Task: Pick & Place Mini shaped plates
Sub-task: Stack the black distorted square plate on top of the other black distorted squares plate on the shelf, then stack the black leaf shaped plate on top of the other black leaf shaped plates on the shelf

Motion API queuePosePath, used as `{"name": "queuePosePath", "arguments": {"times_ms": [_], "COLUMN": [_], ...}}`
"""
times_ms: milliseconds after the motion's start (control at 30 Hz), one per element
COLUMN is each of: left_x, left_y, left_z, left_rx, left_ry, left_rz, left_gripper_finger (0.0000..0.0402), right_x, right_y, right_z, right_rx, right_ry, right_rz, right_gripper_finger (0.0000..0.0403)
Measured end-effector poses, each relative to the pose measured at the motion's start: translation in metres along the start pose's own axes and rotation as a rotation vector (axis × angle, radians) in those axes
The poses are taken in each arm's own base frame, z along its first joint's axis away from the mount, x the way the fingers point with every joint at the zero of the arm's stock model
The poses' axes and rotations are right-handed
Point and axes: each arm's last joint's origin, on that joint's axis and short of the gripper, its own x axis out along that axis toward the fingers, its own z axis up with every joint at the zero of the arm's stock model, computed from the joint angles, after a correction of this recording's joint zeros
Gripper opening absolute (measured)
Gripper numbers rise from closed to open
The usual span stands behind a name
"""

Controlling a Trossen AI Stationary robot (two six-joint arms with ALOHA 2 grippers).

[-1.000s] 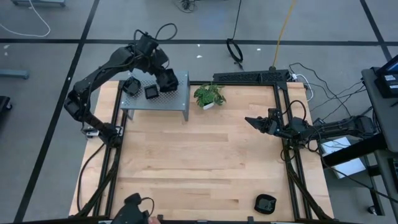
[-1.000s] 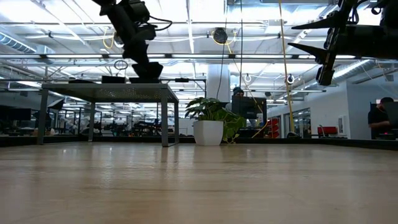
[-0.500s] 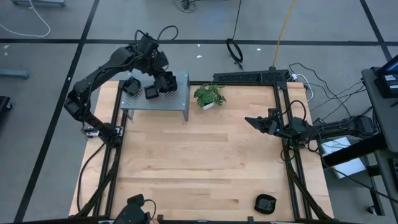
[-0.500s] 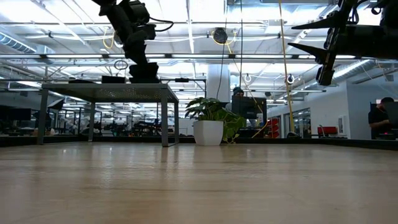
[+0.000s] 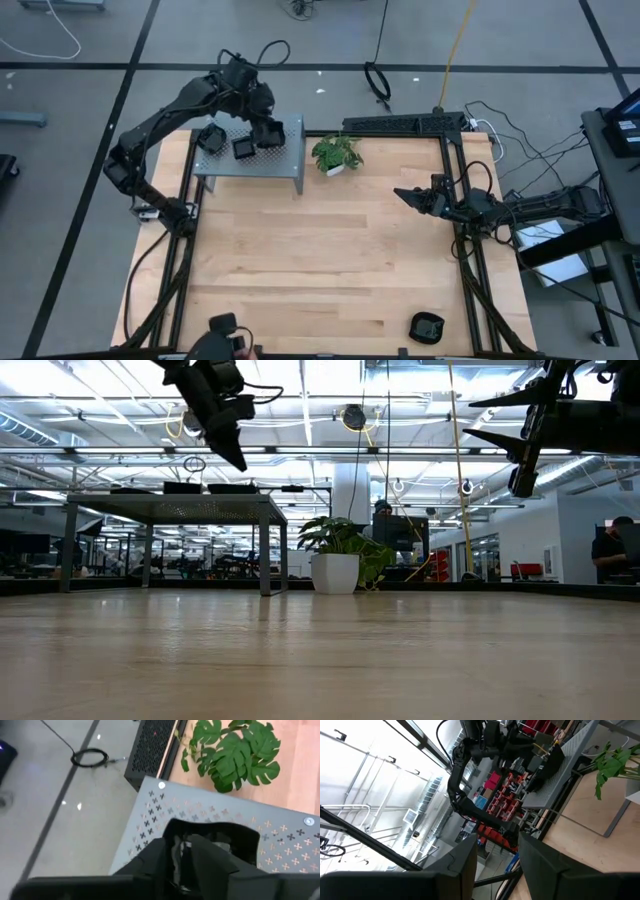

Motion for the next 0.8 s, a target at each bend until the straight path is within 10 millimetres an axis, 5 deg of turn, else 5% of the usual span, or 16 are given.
{"name": "queuePosePath", "arguments": {"times_ms": [367, 800], "left_x": [-0.024, -0.042], "left_y": [-0.023, -0.062], "left_z": [0.027, 0.055], "left_rx": [0.002, -0.280], "left_ry": [-0.218, -0.417], "left_rz": [0.040, -0.095], "left_gripper_finger": [0.0209, 0.0202], "right_x": [0.000, 0.000], "right_y": [0.000, 0.000], "right_z": [0.000, 0.000], "right_rx": [0.000, 0.000], "right_ry": [0.001, 0.000], "right_rz": [0.001, 0.000], "right_gripper_finger": [0.0130, 0.0130]}}
